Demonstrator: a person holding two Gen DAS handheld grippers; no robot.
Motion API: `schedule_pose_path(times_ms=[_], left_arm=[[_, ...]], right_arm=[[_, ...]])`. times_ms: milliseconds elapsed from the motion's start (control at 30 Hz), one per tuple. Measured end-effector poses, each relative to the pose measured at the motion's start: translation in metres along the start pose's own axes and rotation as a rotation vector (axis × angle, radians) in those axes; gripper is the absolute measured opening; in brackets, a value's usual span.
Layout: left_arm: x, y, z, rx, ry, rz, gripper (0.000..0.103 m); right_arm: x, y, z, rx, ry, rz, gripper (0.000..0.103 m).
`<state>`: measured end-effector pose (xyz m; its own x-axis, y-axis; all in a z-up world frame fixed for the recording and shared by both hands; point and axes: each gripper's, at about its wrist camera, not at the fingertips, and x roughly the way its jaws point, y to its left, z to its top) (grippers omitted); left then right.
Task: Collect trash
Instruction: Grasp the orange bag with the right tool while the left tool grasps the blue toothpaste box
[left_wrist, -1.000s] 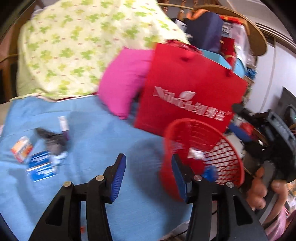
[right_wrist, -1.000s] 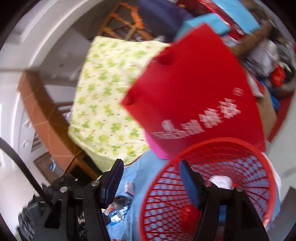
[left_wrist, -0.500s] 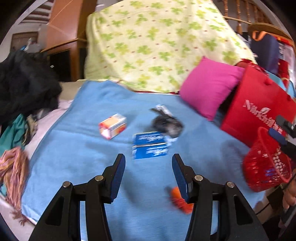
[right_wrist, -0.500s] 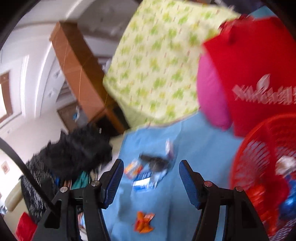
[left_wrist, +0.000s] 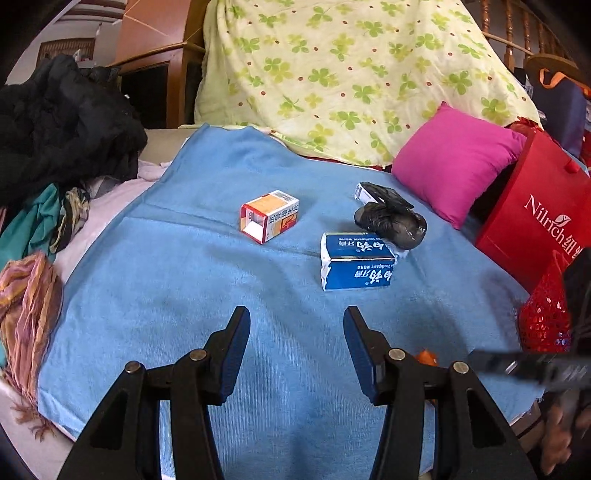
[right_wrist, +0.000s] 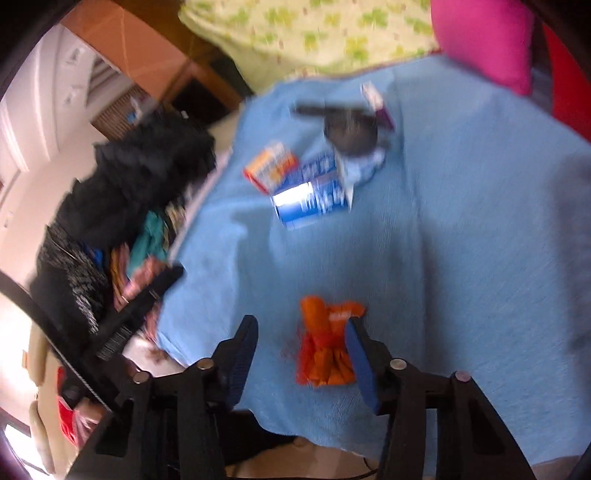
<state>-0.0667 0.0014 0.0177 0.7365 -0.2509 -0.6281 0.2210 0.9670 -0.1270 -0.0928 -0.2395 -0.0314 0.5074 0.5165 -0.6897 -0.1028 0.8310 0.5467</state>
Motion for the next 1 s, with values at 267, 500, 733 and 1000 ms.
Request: schedule_pose_path(times_ms=[267,500,733,1000], left_arm=[[0.029,-0.013,0.013,0.038,0.041,-0.061,0.058],[0.053,-0.014,0.021,-0.014,0.082,-0.092,0.058],[0.08,-0.024,0.035,0.017,0.083,-0.122,0.066],[0.123,-0.027,0.065,0.018,0.08,-0.277,0.073]], right_arm=[[0.037,-0.002,-0.012,-0.019,0.084,-0.102,0.029],[0.002,-0.02,-0.001,0.041,-0.057,-0.089,0.027],[-0.025,-0.042,0.013,0.145,-0.155,-0.066,0.027],[-0.027,-0.049,0.015,0.187,-0.153,-0.08,0.027]])
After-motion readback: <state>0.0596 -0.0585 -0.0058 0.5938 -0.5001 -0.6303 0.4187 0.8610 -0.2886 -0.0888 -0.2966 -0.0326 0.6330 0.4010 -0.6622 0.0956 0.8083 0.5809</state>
